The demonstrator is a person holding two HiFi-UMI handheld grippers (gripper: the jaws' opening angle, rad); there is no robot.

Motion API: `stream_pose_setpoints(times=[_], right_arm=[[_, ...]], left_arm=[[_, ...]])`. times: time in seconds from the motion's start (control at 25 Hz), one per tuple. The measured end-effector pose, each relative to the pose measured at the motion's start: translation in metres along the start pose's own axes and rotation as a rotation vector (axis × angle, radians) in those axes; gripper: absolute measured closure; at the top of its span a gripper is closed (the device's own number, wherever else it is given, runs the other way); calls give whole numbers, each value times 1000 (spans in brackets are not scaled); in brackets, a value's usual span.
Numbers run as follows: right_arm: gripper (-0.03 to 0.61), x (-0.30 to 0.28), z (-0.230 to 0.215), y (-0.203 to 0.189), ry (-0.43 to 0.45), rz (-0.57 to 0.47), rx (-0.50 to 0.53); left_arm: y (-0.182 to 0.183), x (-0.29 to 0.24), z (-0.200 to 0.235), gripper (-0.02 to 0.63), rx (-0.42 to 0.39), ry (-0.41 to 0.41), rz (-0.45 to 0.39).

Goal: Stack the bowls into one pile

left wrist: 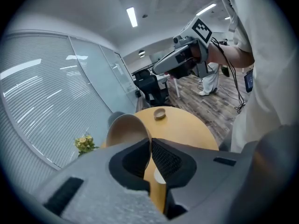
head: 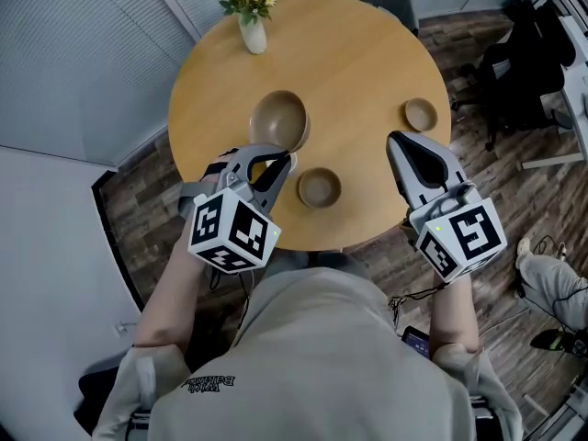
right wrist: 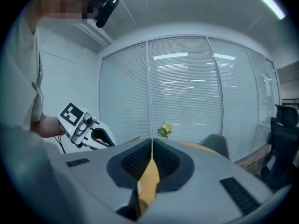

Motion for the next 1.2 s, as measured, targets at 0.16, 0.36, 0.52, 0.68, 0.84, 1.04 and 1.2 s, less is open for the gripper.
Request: stream_pose_setpoints(times=[0.16,0.36,0.52,0.68,0.84,1.04,1.2], right_arm=[[546,5,0,-8,-7,15,-8],[546,7,1,-16,-20,24,-20],[546,8,2,-20,-23,31,-27],[546,11,2,-24,-31,37,-37],[546,12,2,-31,-38,48,-50],[546,15,4,-43,-49,70,-74],[546,21,7,-53,-53,84,-92]], left_arm=[[-10,-16,-14,586,12,-52,21],[-26,-35,-34,586,5,-122,55],[-37,-51,-53,586,-2,-184,87],[-48,-66,-74,586,6,-251,113],[-60,-79,-90,586,15,-302,132],[-72,-94,-114,586,46,-377,159],[-85,-102,-133,586,55,-407,195]])
Point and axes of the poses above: the fingertips, and each gripper's own axes: x backward along the fingers, z to its left, y out of its top, the point moved 5 cm from there along x, backward along the fingers, and after that the axes turned 15 degrees about -z, right-handed, at the moved point
